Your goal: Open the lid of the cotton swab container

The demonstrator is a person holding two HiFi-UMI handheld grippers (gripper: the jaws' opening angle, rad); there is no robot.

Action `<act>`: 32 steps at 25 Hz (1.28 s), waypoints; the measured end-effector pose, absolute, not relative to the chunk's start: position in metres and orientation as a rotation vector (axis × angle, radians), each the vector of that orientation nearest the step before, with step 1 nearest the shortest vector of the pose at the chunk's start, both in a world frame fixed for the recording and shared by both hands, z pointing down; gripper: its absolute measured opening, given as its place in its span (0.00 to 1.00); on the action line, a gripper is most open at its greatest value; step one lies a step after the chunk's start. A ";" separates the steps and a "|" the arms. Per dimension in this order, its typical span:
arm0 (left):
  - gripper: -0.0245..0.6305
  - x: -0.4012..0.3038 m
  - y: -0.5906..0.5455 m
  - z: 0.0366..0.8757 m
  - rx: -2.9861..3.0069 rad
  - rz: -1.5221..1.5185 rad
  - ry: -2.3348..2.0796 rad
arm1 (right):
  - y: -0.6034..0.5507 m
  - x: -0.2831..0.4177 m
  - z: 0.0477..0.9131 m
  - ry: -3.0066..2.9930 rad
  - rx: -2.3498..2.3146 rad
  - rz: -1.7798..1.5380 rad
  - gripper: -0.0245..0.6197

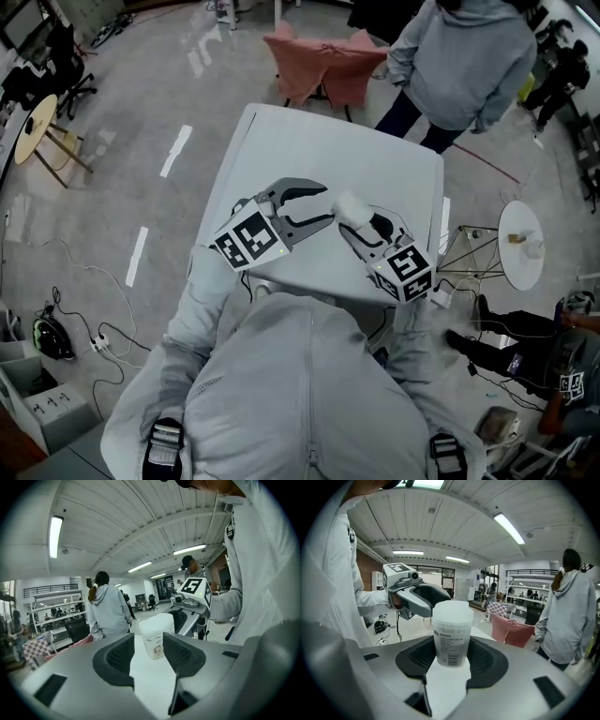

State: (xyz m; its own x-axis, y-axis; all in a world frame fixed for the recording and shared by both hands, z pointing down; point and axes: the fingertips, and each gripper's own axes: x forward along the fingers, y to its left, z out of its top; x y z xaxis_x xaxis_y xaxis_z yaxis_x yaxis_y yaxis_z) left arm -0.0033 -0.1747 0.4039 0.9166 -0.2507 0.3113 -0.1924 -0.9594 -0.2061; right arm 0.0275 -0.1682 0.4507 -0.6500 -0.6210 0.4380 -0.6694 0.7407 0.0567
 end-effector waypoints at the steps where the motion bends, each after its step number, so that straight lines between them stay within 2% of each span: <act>1: 0.33 -0.003 -0.173 0.405 -2.902 -0.513 0.320 | -0.167 0.024 0.453 -2.510 0.954 0.148 0.38; 8: 0.45 -0.004 -0.167 0.426 -2.867 -0.633 0.186 | -0.154 0.006 0.468 -2.561 0.789 0.164 0.38; 11: 0.47 -0.007 -0.157 0.426 -2.867 -0.677 0.062 | -0.142 -0.001 0.471 -2.588 0.699 0.174 0.38; 20: 0.47 -0.006 -0.118 0.451 -2.779 -0.769 -0.281 | -0.119 -0.016 0.495 -2.579 0.503 0.200 0.38; 22: 0.40 -0.006 -0.118 0.452 -2.756 -0.757 -0.279 | -0.116 -0.017 0.496 -2.587 0.492 0.211 0.38; 32: 0.35 -0.011 -0.113 0.459 -2.788 -0.782 -0.362 | -0.113 -0.023 0.506 -2.538 0.455 0.176 0.38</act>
State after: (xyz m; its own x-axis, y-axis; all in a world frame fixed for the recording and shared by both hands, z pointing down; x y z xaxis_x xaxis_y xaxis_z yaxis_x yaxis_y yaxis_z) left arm -0.0114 -0.1129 0.4594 0.8277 0.1751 0.5332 0.2936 -0.9448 -0.1455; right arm -0.0227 -0.1126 0.5061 -0.7912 -0.2838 0.5417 -0.3557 0.9341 -0.0301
